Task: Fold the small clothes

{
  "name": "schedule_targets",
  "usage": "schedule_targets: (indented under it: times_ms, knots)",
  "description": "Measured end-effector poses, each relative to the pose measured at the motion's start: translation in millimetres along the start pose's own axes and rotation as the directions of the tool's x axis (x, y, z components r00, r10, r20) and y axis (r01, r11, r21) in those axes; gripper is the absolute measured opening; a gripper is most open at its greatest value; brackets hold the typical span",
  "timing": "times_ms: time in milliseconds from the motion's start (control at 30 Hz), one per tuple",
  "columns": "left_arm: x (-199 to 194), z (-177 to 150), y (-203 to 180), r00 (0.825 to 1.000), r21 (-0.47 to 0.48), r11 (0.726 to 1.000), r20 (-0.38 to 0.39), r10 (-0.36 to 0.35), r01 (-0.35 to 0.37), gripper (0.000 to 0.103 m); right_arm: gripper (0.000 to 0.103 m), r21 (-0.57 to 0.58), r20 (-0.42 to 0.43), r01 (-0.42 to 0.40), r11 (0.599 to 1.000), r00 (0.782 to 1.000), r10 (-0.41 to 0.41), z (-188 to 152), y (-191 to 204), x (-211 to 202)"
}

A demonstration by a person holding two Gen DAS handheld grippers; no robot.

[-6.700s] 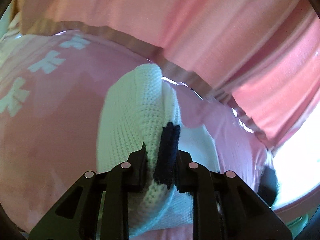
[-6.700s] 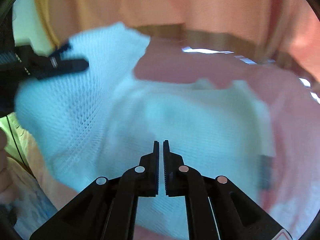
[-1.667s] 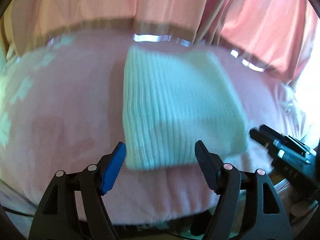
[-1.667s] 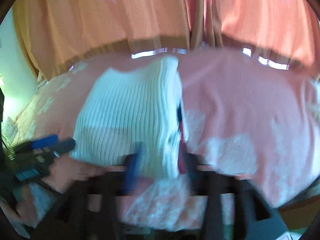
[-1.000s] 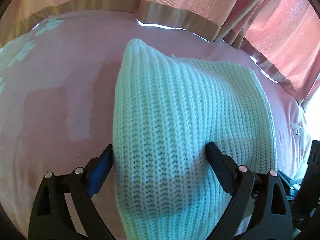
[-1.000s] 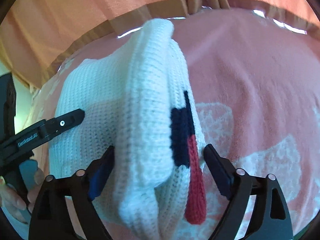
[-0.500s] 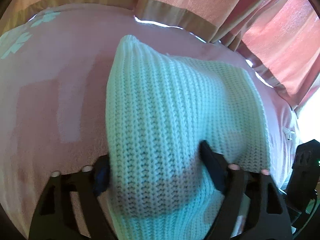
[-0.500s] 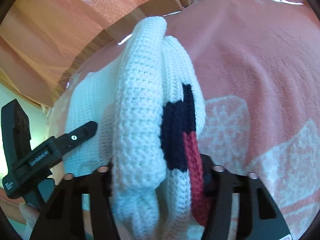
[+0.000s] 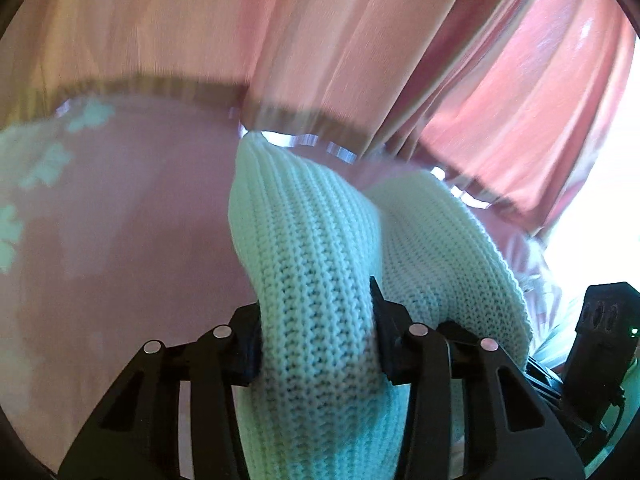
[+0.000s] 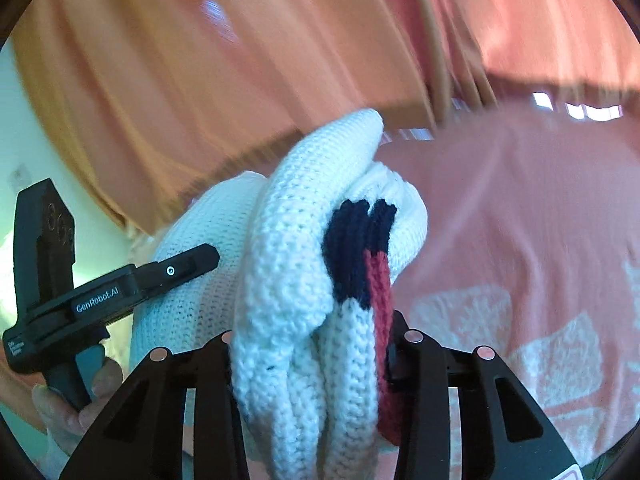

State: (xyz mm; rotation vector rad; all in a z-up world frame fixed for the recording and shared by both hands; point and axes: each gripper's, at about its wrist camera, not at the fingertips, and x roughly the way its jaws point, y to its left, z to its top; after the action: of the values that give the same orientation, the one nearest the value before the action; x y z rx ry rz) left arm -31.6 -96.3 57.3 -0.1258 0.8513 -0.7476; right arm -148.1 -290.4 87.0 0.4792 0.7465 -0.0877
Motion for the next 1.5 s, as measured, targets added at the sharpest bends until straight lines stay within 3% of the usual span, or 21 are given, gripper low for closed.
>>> schedule_targets:
  times_ms: [200,367,433,500,567,600,667,700,733,767,833,867,900,1000,1067,1100,1167,1300,1333,1433,1500]
  knots:
    - [-103,40,13,0.979,0.101,0.995,0.201,-0.021,0.001,0.042,0.038,-0.128,0.186,-0.08,0.989,0.977,0.103,29,85,-38]
    - [-142,73,46,0.957,0.117,0.992,0.288,0.006,-0.041,0.045,0.039,-0.198,0.252,-0.135,0.971,0.95,0.183,49,140,-19]
    - [-133,81,66,0.959,0.102,0.993,0.283,0.033,-0.064,0.048,0.042,-0.195,0.241,-0.135,0.971,0.953,0.181,51,146,5]
    - [-106,83,92,0.966,0.082,0.993,0.252,0.062,-0.085,0.055,0.048,-0.187,0.19,-0.108,0.976,0.971,0.144,50,140,43]
    - [-61,77,124,0.974,0.045,0.994,0.205,0.093,-0.104,0.062,0.057,-0.203,0.066,-0.077,0.976,0.994,0.092,37,123,109]
    - [-30,66,147,0.975,0.013,0.989,0.167,0.146,-0.15,0.062,0.057,-0.218,0.015,-0.045,0.975,0.999,0.05,26,114,132]
    - [15,46,182,0.958,-0.023,0.959,0.041,0.283,-0.283,0.053,0.04,-0.277,-0.113,0.057,0.959,0.989,-0.091,3,95,178]
    - [31,36,192,0.939,-0.016,0.939,-0.028,0.344,-0.344,0.052,0.033,-0.281,-0.139,0.062,0.958,0.985,-0.105,-3,89,181]
    - [34,31,193,0.931,0.004,0.932,-0.055,0.362,-0.362,0.053,0.029,-0.281,-0.144,0.047,0.959,0.985,-0.091,-9,87,178]
    - [31,28,188,0.925,0.03,0.927,-0.054,0.376,-0.375,0.053,0.027,-0.289,-0.11,0.028,0.957,0.992,-0.062,-11,89,165]
    - [15,26,175,0.924,0.051,0.923,0.008,0.382,-0.382,0.057,0.012,-0.343,-0.079,0.016,0.939,0.996,-0.046,-10,104,153]
    - [7,23,167,0.916,0.068,0.914,0.034,0.399,-0.4,0.057,0.01,-0.363,-0.073,0.006,0.932,0.997,-0.034,-12,110,149]
    - [3,20,157,0.905,0.09,0.901,0.048,0.423,-0.425,0.057,0.008,-0.381,-0.072,-0.021,0.925,0.997,-0.008,-14,120,146]
    - [2,14,152,0.902,0.089,0.897,0.044,0.43,-0.432,0.057,0.0,-0.406,-0.14,-0.04,0.913,0.99,-0.018,-22,129,170]
    - [11,10,157,0.887,0.089,0.883,0.017,0.461,-0.461,0.057,0.0,-0.398,-0.191,0.008,0.917,0.977,-0.091,-35,119,194]
    - [23,8,164,0.881,0.096,0.877,-0.003,0.473,-0.47,0.057,0.0,-0.372,-0.241,0.049,0.927,0.959,-0.148,-43,100,214]
    - [38,1,174,0.864,0.104,0.862,-0.045,0.502,-0.496,0.059,0.0,-0.288,-0.262,0.02,0.957,0.96,-0.099,-42,81,220]
    - [34,-3,174,0.865,0.086,0.864,-0.026,0.5,-0.497,0.059,0.0,-0.373,-0.154,0.02,0.928,0.985,-0.083,-31,110,185]
    - [32,-2,173,0.866,0.083,0.864,-0.019,0.499,-0.496,0.059,0.0,-0.382,-0.151,0.027,0.924,0.984,-0.091,-32,112,184]
    - [30,-1,171,0.867,0.066,0.866,-0.012,0.498,-0.496,0.059,0.0,-0.365,-0.246,0.07,0.928,0.954,-0.169,-47,93,216]
    - [30,-1,170,0.866,0.061,0.865,-0.011,0.5,-0.499,0.057,0.0,-0.357,-0.227,0.078,0.931,0.96,-0.167,-44,97,217]
